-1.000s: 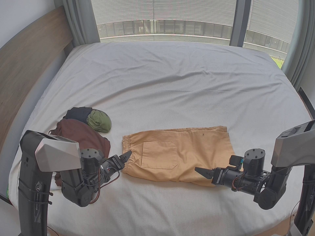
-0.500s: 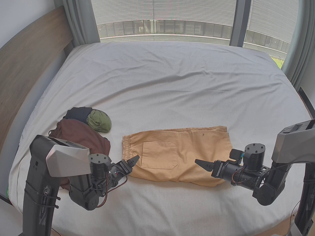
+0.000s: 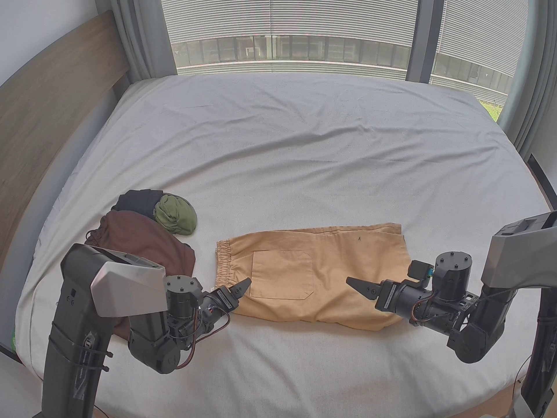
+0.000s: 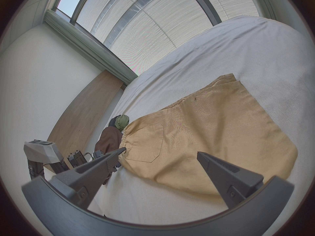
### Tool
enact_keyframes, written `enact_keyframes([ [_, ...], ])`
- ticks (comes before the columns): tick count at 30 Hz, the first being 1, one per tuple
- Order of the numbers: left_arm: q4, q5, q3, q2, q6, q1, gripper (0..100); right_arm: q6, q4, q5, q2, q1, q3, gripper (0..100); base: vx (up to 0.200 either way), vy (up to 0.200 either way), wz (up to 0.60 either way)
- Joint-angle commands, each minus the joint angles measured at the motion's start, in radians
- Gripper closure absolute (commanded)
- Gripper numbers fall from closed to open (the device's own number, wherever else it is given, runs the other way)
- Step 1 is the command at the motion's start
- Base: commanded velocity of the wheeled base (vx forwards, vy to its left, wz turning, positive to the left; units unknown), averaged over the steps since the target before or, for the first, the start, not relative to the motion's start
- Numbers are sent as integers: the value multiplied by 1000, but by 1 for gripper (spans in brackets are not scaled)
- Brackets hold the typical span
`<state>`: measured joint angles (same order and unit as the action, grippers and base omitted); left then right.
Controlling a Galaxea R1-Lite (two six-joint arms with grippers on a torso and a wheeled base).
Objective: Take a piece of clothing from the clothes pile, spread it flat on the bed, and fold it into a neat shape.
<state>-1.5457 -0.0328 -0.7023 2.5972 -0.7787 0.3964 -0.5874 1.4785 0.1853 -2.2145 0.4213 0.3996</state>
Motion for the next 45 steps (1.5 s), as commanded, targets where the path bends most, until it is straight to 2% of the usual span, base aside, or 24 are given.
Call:
enact_keyframes([
  [1, -2, -1, -31, 1, -31, 9, 0, 0, 0, 0, -2, 2, -1, 0, 0, 0, 0],
  [16, -4, 4, -46, 6, -54, 7, 0, 0, 2, 0, -2, 1, 2, 0, 0, 0, 0],
  [17, -4, 4, -45, 6, -54, 7, 100, 0, 2, 0, -2, 1, 2, 0, 0, 0, 0],
  [24, -5, 4, -34, -6, -62, 1, 100, 0, 2, 2, -2, 1, 1, 0, 0, 0, 0],
  [30, -5, -6, 80, -103, -57, -1, 100, 0, 2, 2, -13, 1, 2, 0, 0, 0, 0],
  [35, -8, 2, 112, -117, -30, -7, 100, 0, 2, 2, -13, 2, 2, 0, 0, 0, 0],
  [45, -7, -7, 184, -181, 59, -110, 100, 0, 2, 2, -13, 2, 2, 0, 0, 0, 0],
])
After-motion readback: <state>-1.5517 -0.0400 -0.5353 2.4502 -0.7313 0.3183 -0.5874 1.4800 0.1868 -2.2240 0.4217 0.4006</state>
